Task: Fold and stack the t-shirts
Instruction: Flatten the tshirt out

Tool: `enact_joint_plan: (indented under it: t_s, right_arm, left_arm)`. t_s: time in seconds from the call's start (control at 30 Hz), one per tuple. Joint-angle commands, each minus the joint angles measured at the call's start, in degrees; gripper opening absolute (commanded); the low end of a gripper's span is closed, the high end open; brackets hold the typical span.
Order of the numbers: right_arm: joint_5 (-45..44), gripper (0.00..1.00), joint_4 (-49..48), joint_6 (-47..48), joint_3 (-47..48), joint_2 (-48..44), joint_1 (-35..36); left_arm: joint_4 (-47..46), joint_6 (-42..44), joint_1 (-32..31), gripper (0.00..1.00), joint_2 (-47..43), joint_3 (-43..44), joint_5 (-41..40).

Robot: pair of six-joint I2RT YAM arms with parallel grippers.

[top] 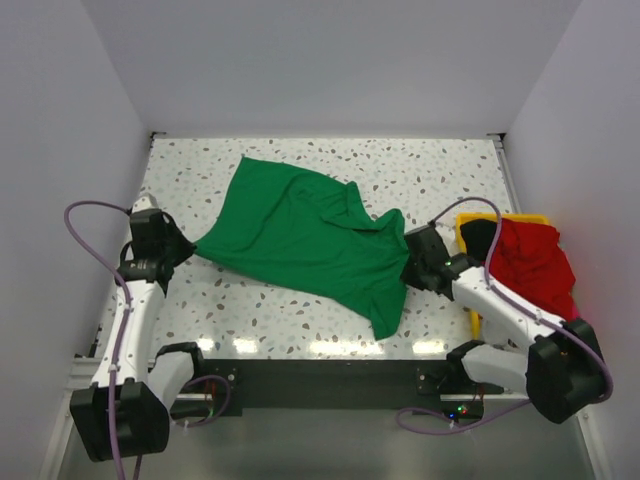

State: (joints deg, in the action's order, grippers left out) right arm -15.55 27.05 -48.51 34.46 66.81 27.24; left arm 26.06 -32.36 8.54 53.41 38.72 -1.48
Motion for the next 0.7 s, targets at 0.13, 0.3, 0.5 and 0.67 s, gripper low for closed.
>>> enact_joint_plan:
  t_s: [0.13, 0.3, 0.5, 0.67]
  right_arm:
    - [-6.8, 0.0, 11.8, 8.2, 29.6, -7.6, -2.0]
    - [-11.3, 0.0, 15.5, 12.9, 46.1, -10.5, -3.2]
    - [-15.5, 0.0, 21.2, 16.4, 60.7, -14.0, -3.2]
    - [-14.4, 0.0, 21.4, 17.6, 65.7, -16.4, -3.2]
  left_arm:
    - [3.0, 0.4, 0.5, 0.0, -0.4, 22.1, -2.1]
    - [7.8, 0.5, 0.4, 0.0, -1.1, 35.1, -5.5]
    - [11.5, 0.1, 0.4, 0.0, -4.6, 48.0, -10.2]
    - [12.3, -1.4, 0.4, 0.0, -5.4, 54.4, -10.1]
